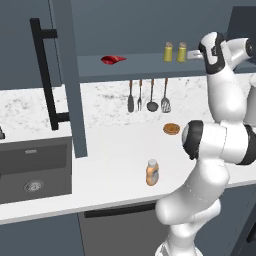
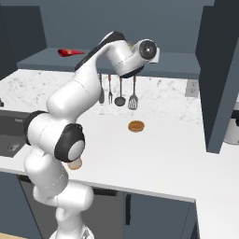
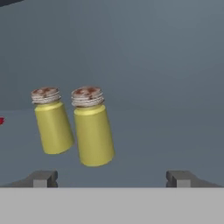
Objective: Put the shaker and condiment bottle from the counter next to their counterparts in the cabinet.
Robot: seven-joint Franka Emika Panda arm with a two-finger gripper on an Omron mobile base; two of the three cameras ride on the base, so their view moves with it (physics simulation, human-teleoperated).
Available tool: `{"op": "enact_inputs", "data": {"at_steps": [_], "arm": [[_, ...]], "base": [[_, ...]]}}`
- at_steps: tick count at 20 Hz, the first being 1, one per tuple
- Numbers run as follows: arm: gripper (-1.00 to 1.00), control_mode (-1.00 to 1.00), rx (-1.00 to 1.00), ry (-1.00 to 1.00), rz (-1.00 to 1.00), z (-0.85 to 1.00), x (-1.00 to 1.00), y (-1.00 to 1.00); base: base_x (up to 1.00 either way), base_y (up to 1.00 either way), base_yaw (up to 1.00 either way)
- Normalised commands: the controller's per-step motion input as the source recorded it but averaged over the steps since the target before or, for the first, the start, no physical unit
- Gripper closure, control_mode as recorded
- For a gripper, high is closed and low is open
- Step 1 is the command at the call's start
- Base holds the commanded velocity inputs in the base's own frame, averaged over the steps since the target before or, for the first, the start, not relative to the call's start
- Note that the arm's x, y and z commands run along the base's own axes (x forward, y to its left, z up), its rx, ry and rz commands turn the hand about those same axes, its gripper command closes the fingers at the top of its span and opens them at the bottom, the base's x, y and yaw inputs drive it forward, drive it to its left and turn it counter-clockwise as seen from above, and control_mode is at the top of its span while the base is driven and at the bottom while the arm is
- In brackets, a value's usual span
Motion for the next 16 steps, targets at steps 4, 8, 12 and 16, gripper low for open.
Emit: {"op": "enact_inputs", "data": {"at_steps": [4, 8, 12, 16], "arm": [[-1.0, -1.0, 0.0, 0.0, 0.0, 0.0, -0.77, 0.07], [-1.0, -1.0, 0.0, 0.0, 0.0, 0.0, -0.82, 0.22], [-1.0, -1.0, 0.0, 0.0, 0.0, 0.0, -0.79, 0.3], [-1.0, -1.0, 0.0, 0.0, 0.0, 0.0, -0.79, 0.28]], "base": [[0.0, 0.0, 0.0], [0.0, 0.0, 0.0], [0.0, 0.0, 0.0], [0.0, 0.0, 0.0]]}}
